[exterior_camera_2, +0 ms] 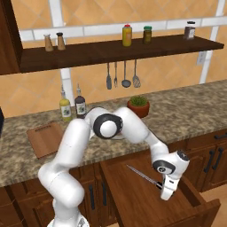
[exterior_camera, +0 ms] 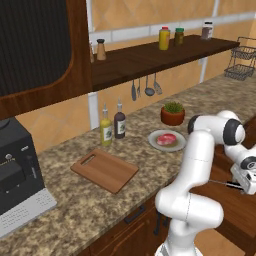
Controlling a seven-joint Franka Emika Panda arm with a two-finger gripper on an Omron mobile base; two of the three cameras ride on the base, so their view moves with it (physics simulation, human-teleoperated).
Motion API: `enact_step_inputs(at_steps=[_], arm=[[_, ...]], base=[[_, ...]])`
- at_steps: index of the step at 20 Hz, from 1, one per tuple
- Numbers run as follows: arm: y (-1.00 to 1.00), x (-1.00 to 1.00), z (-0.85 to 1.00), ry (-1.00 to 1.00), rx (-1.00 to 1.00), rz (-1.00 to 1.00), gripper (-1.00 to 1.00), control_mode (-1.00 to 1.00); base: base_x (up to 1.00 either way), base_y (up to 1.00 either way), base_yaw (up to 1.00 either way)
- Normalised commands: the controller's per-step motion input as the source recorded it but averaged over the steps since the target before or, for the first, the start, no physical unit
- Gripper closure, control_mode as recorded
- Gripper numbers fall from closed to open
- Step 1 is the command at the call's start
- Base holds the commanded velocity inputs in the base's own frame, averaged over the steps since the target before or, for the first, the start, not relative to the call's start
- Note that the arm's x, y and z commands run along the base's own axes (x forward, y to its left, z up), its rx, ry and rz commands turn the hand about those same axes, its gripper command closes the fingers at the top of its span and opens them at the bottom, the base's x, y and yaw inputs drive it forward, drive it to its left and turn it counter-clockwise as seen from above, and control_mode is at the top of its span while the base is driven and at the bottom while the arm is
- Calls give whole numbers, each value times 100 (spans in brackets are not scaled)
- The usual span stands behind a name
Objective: Pick up the knife from the drawer and place it on the cutting board. Then place the meat from the plate to the cutting board.
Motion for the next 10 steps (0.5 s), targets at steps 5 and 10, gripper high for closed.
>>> enact_step_inputs(at_steps=[5,10], arm=[[-5,32,-4,-1,0,0,-100,-100],[0,41,-42,0,-1,0,-100,-100]], base=[[0,0,0],[0,0,0]])
